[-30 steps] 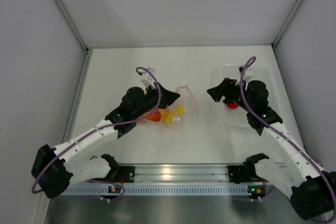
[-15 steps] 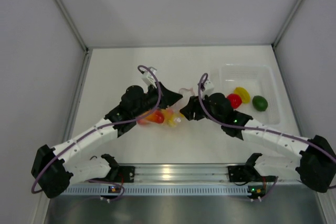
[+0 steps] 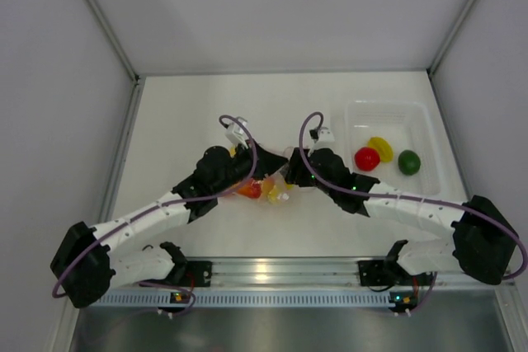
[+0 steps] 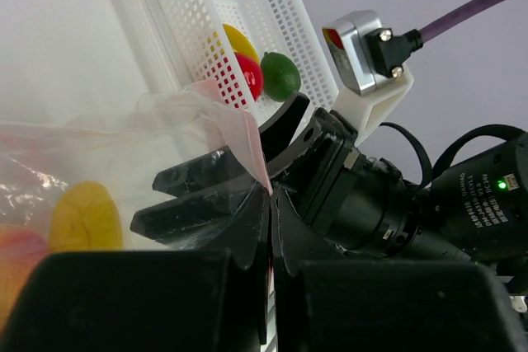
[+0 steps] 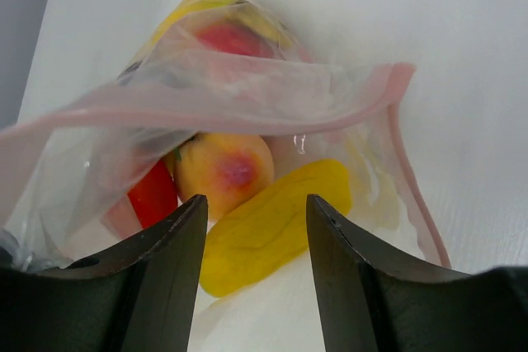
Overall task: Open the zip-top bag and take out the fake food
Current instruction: Pick up the fake fruit from the zipper food storage bag.
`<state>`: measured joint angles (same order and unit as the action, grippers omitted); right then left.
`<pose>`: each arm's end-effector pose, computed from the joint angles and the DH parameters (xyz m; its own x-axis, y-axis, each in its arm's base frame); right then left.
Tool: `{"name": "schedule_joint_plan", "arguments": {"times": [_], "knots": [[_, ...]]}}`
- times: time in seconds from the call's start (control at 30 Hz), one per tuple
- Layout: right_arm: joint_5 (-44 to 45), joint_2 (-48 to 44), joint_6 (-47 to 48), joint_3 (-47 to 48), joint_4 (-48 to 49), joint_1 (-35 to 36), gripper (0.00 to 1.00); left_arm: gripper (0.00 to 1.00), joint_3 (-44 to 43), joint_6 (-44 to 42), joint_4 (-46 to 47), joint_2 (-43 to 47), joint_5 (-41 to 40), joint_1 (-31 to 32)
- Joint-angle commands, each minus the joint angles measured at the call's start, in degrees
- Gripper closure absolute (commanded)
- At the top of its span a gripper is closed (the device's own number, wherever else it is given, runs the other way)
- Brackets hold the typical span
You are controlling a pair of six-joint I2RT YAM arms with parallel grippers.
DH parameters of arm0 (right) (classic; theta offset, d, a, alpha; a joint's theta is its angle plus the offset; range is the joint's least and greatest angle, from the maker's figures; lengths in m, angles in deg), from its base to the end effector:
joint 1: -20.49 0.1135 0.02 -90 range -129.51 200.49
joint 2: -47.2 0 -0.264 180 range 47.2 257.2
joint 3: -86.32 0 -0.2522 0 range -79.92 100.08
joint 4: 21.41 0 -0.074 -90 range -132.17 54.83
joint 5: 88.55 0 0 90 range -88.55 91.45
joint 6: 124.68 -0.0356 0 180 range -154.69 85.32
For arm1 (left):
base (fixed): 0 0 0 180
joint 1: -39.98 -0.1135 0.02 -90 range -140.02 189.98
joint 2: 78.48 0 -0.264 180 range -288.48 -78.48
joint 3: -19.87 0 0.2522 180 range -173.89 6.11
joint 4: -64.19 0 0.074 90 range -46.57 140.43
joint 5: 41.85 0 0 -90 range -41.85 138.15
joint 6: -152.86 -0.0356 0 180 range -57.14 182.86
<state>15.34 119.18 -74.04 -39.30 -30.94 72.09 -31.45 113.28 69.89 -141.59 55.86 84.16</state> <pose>0.1777 0.2105 0.2388 -0.6173 0.2123 -0.7575 -0.3060 0.8223 0.4798 0.1804 -0.1819 0.2858 -0.6545 -0.4290 -0.6226 0.4423 0.4506 -0.7755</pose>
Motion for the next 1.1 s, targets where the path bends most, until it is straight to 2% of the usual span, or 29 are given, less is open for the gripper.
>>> {"name": "schedule_joint_plan", "arguments": {"times": [0.0, 0.1, 0.27, 0.33, 0.47, 0.53, 0.6, 0.8, 1.07], "knots": [[4.5, -0.3, -5.6, 1.9, 0.8, 0.7, 0.48, 1.00, 0.6, 1.4, 8.1, -0.5, -2.8, 1.4], [4.0, 0.6, -7.5, 2.2, 0.6, 0.8, 0.49, 1.00, 2.5, 1.4, 9.2, -0.2, -5.5, 3.3], [2.1, 2.6, -13.0, -2.0, 3.7, 1.0, 0.55, 1.00, 4.5, -0.1, 9.8, 0.9, -15.1, 7.7], [1.4, 3.1, -15.3, -4.5, 5.1, 1.1, 0.55, 1.00, 5.1, -1.5, 10.1, 1.2, -19.7, 9.8], [0.3, 3.6, -17.2, -5.1, 5.4, 1.4, 0.55, 1.00, 7.2, -3.6, 14.3, -0.6, -23.3, 12.2], [-1.3, 4.5, -18.3, -5.4, 5.6, 1.3, 0.55, 1.00, 10.6, -2.9, 21.2, -1.8, -23.1, 12.3], [-2.3, 5.5, -19.7, -5.4, 5.7, 1.2, 0.55, 1.00, 12.0, -2.2, 23.7, -2.9, -22.4, 12.4], [-5.2, 7.1, -21.6, -5.3, 5.8, 1.2, 0.52, 1.00, 12.9, -3.8, 23.7, -2.9, -23.1, 12.8], [-4.5, 8.3, -22.3, -3.9, 0.2, 1.3, 0.50, 1.00, 14.5, -5.8, 23.7, -1.5, -24.4, 13.1]]}}
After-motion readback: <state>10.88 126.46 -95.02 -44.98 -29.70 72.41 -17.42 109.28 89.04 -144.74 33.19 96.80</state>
